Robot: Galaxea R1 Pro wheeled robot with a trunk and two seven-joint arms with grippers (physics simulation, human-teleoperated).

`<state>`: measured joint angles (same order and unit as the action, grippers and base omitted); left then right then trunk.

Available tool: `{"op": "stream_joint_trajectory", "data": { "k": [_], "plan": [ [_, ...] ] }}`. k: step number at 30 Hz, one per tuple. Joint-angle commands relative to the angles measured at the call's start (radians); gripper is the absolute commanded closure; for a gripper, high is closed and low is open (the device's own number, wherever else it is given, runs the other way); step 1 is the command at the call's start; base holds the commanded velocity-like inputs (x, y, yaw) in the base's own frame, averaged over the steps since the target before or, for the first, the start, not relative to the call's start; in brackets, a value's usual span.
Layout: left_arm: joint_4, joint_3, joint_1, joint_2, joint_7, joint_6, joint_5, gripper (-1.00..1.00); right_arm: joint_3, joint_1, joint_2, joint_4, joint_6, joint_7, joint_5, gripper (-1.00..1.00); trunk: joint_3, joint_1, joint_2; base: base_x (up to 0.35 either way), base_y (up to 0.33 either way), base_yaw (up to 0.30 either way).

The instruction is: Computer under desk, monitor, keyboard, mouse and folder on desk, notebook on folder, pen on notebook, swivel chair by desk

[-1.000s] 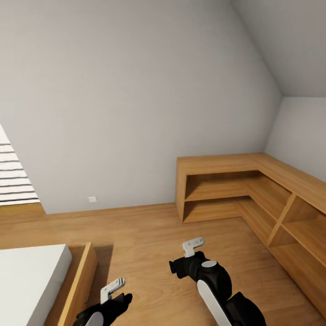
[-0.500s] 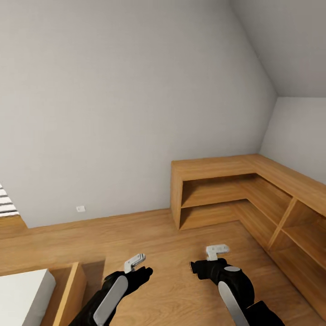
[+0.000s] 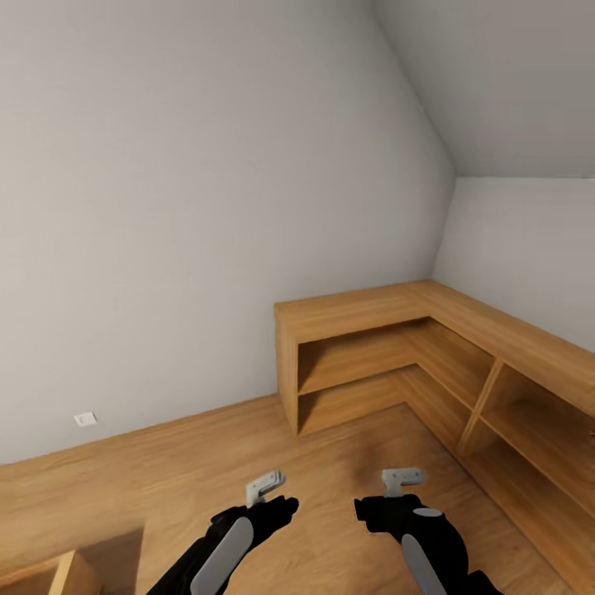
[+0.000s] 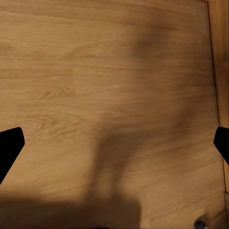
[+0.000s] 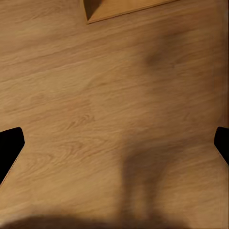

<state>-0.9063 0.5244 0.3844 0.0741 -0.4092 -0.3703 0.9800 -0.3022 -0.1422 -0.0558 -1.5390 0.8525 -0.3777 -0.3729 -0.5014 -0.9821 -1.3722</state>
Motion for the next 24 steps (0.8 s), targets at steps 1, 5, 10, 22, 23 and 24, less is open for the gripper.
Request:
{"op": "stream_joint_trajectory", "data": {
  "k": [1,5,10,22,23,24],
  "plan": [
    [-0.001,0.003,0.001,-0.001,-0.009,0.0,0.009,-1.0,-0.003,-0.001,-0.001,0.003,-0.006,-0.011,-0.01,-1.0,-0.001,-0.001,-0.001,0.342,0.0,-0.298],
    [0.004,0.008,0.001,0.001,-0.008,0.006,0.007,-1.0,-0.003,0.008,0.001,0.016,-0.035,-0.012,-0.01,-1.0,-0.001,-0.001,-0.001,0.342,0.0,-0.298],
    [0.004,0.008,0.001,0.001,-0.008,0.007,0.007,-1.0,0.002,0.01,0.001,0.016,-0.036,-0.018,-0.01,-1.0,-0.001,-0.001,-0.001,0.342,0.0,-0.299],
    [0.006,0.008,0.001,0.001,-0.008,0.008,0.007,-1.0,0.007,0.017,0.002,0.016,-0.037,-0.028,-0.011,-1.0,-0.001,-0.001,-0.001,0.342,0.0,-0.299],
    [0.006,0.008,0.001,0.001,-0.008,0.008,0.006,-1.0,0.007,0.019,0.002,0.016,-0.037,-0.029,-0.011,-1.0,-0.001,-0.001,-0.001,0.342,0.0,-0.299],
    [0.006,0.008,0.001,0.001,-0.008,0.008,0.006,-1.0,0.008,0.023,0.002,0.016,-0.04,-0.029,-0.011,-1.0,-0.001,-0.001,-0.001,0.342,0.0,-0.299]
  ]
}}
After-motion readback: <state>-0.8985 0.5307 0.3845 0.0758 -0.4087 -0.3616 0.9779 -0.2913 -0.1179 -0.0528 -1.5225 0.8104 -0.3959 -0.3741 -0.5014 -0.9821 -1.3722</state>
